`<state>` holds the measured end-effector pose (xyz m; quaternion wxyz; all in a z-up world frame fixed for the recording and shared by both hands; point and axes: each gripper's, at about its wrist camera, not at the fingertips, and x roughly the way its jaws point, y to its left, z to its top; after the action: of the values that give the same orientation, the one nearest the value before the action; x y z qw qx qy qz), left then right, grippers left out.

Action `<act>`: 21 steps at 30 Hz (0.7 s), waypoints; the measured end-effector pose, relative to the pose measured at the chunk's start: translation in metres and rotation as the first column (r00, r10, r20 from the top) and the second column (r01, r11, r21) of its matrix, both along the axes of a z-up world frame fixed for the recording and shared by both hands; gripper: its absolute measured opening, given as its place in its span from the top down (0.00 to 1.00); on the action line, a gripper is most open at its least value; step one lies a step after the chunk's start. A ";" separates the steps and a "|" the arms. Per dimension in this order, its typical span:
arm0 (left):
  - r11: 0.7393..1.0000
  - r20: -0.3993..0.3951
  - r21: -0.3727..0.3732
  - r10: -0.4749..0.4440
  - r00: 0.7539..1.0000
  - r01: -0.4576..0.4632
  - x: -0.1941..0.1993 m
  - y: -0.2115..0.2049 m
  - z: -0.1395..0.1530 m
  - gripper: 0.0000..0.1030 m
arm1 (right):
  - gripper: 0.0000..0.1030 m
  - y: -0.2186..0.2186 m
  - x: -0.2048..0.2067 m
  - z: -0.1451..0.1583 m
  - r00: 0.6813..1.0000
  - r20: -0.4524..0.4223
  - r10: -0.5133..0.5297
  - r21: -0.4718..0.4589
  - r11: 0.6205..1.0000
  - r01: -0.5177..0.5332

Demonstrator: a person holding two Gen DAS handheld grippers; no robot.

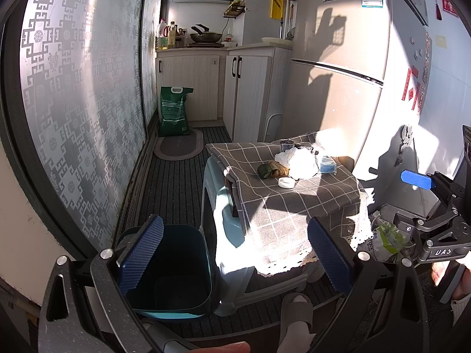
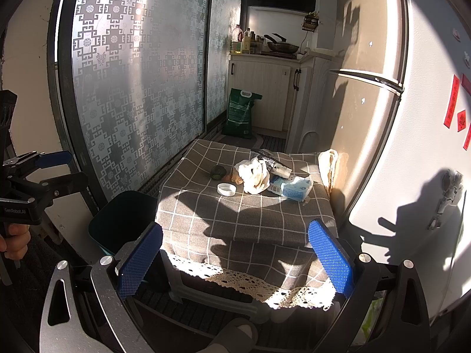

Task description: Collect trash

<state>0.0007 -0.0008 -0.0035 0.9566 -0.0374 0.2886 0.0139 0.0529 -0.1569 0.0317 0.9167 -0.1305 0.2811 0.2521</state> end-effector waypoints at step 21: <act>0.999 0.003 -0.012 -0.041 0.999 0.041 0.003 -0.004 -0.004 0.04 | 0.03 -0.010 -0.001 0.004 0.999 0.026 -0.035 0.015 0.999 0.034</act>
<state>0.0038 -0.0045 -0.0072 0.9568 -0.0373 0.2883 -0.0074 0.0519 -0.1668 0.0353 0.9254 -0.1224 0.2695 0.2365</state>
